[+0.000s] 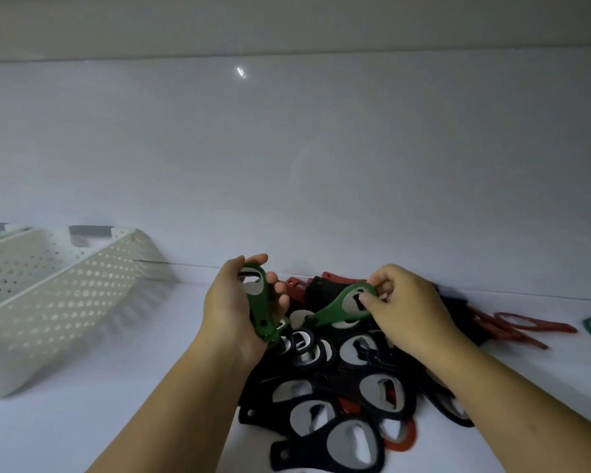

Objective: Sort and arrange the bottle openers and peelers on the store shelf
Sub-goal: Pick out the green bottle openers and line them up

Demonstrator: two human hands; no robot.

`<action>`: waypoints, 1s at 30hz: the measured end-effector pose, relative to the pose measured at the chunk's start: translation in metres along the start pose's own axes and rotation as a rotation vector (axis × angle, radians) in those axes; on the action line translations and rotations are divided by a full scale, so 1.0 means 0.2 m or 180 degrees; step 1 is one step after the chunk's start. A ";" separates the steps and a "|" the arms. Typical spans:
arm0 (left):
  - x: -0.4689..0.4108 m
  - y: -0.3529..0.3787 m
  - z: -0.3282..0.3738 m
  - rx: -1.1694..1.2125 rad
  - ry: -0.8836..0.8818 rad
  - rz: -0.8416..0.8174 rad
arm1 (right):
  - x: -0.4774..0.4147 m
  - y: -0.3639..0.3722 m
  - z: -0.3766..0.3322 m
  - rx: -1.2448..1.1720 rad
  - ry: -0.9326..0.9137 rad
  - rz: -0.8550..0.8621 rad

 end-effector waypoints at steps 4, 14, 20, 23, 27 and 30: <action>0.00 0.01 0.02 -0.0043 0.0151 0.0083 | -0.04 -0.09 0.00 -0.1706 0.0408 0.0277; 0.15 0.20 -0.05 -0.1123 -0.0318 -0.1742 | 0.04 0.03 -0.30 -0.2497 0.0469 -0.0839; 0.04 0.03 0.20 0.1032 0.0503 -0.0926 | 0.04 0.05 -0.24 -0.1402 0.0101 -0.0562; 0.02 -0.07 0.24 0.1585 0.0629 -0.0671 | 0.08 0.15 -0.25 -0.0310 -0.0379 -0.0884; -0.01 -0.10 0.19 0.1773 0.0404 -0.0595 | 0.18 0.33 -0.31 0.0546 -0.0990 -0.1827; -0.01 -0.10 0.17 0.1618 0.0227 -0.0668 | 0.23 0.40 -0.31 0.0796 -0.1109 -0.2039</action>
Point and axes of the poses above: each hand's wrist, its own x-axis away from the middle knuckle, its own y-axis out of the palm, z = x × y, the point moved 6 cm from there along -x, towards the middle knuckle, and after that the axes turned 15 degrees about -x, right-handed, at the moved point
